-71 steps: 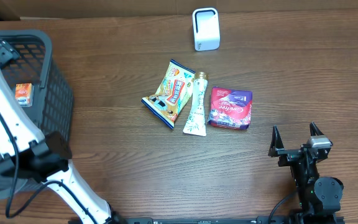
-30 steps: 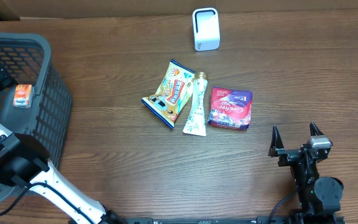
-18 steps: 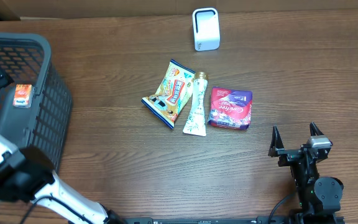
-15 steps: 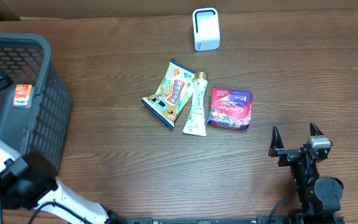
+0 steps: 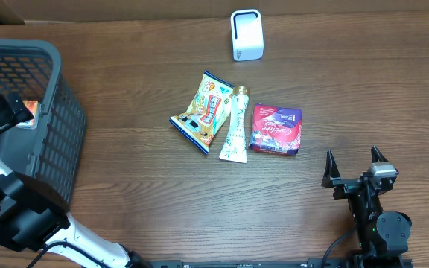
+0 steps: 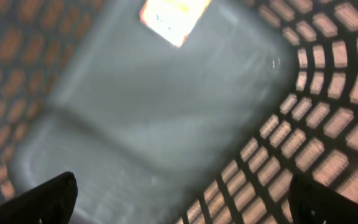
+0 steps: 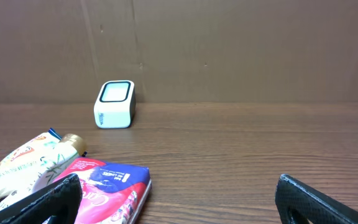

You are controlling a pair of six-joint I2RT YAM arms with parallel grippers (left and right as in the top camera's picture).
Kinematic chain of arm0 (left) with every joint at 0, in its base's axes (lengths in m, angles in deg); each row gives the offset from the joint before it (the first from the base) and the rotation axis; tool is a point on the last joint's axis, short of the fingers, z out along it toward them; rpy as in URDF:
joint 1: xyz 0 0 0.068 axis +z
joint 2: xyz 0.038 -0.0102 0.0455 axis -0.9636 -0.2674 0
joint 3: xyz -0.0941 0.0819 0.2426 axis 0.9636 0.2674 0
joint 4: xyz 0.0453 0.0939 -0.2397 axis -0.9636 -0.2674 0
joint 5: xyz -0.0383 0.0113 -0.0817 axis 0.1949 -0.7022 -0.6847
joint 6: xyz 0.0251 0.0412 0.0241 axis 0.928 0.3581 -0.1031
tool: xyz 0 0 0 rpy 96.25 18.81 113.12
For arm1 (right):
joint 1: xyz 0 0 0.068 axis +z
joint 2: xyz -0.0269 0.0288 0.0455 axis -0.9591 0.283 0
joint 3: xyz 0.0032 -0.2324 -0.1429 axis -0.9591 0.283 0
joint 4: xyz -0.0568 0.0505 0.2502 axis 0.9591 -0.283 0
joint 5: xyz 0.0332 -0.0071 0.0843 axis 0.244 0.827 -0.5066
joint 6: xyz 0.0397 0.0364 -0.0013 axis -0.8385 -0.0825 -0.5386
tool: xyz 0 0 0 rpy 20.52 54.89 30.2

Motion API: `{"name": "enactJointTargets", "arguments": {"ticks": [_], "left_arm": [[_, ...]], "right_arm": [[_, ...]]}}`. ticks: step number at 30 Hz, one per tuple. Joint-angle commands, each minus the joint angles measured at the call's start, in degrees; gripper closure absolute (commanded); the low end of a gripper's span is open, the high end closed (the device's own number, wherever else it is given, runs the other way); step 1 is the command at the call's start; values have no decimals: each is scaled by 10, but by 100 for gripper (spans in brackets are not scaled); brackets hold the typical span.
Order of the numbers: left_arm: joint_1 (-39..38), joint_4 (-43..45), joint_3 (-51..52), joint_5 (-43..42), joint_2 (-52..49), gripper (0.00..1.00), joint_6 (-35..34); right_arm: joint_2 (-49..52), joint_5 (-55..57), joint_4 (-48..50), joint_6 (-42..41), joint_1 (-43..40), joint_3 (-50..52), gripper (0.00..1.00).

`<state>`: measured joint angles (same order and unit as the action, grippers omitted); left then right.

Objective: Scan the item barcode
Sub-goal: 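Grasp the orange tissue pack in the basket with the left gripper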

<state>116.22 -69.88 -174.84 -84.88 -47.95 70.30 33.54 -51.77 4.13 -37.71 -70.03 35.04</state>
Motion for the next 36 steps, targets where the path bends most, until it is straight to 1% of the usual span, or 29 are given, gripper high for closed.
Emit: {"name": "enactJointTargets", "arguments": {"ticks": [1,2,3,7,14,22,36], "left_arm": [[1,34,1,-60,1,0,65],[1,36,1,-91,1,0,94],[1,37,4,-104,1,0,111],[4,58,31,-94,1,0,143],[9,156,114,-86,0,0,142],[9,303,185,-84,-11,0,146],[5,460,294,-89,-33,0,150]], "right_arm": [[-6,4,4,1,5,6,0],[-6,4,4,1,5,6,0],[-6,4,4,1,5,6,0],[-6,4,4,1,5,6,0],[-6,4,4,1,5,6,0],[-6,4,4,1,5,6,0],[-6,4,4,1,5,6,0]]}}
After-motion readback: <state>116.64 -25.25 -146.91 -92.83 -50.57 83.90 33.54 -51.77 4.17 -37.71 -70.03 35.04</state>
